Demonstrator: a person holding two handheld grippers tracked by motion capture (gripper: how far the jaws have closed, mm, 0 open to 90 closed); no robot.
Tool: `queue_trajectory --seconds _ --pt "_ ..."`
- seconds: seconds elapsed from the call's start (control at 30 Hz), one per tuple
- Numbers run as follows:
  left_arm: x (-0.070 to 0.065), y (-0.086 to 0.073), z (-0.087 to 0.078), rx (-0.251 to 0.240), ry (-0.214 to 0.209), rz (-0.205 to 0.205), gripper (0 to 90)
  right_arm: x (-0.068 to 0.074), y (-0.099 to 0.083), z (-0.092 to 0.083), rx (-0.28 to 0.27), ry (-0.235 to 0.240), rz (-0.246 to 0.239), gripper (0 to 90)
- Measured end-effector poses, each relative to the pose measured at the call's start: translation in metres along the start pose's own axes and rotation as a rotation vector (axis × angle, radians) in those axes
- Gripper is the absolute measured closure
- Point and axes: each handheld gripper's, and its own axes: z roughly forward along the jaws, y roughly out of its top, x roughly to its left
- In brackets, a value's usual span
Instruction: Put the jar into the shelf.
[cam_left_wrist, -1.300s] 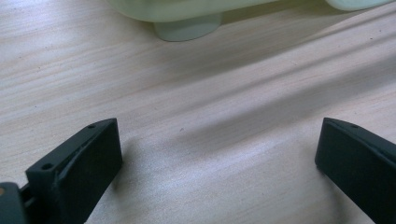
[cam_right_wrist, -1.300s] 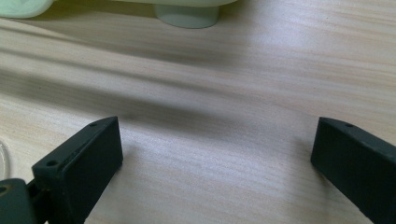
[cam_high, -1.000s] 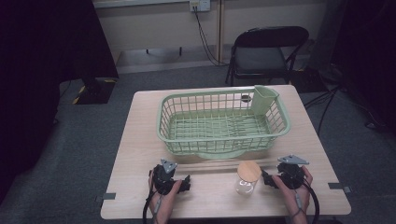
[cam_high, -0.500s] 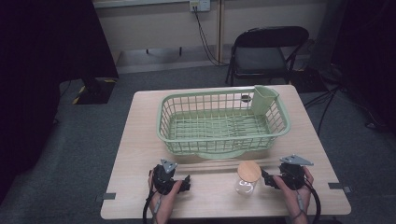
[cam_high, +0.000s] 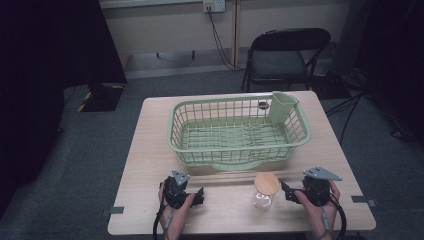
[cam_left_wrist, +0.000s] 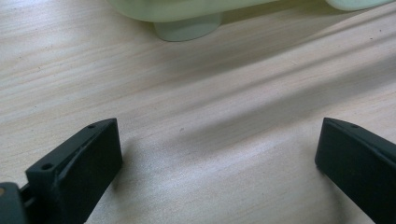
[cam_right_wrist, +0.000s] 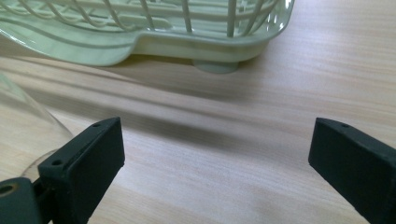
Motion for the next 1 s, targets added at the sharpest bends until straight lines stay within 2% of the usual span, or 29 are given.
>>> queue_trajectory --seconds 0.13,0.53,0.8,0.93,1.0 --pt "0.000 0.000 0.000 0.000 0.000 0.000 0.4 0.003 0.005 -0.009 -0.030 0.020 -0.005 3.2" --pt "0.000 0.000 0.000 0.000 0.000 0.001 0.4 0.011 0.019 -0.028 -0.092 0.032 -0.020 3.7" --pt "0.000 0.000 0.000 0.000 0.000 0.000 0.4 0.015 0.029 -0.044 -0.150 0.063 -0.017 3.5" --pt "0.000 0.000 0.000 0.000 0.000 0.000 0.4 0.018 0.035 -0.054 -0.188 0.090 -0.023 3.4" --pt "0.000 0.000 0.000 0.000 0.000 0.000 0.4 0.021 0.038 -0.057 -0.190 0.104 -0.036 3.4"
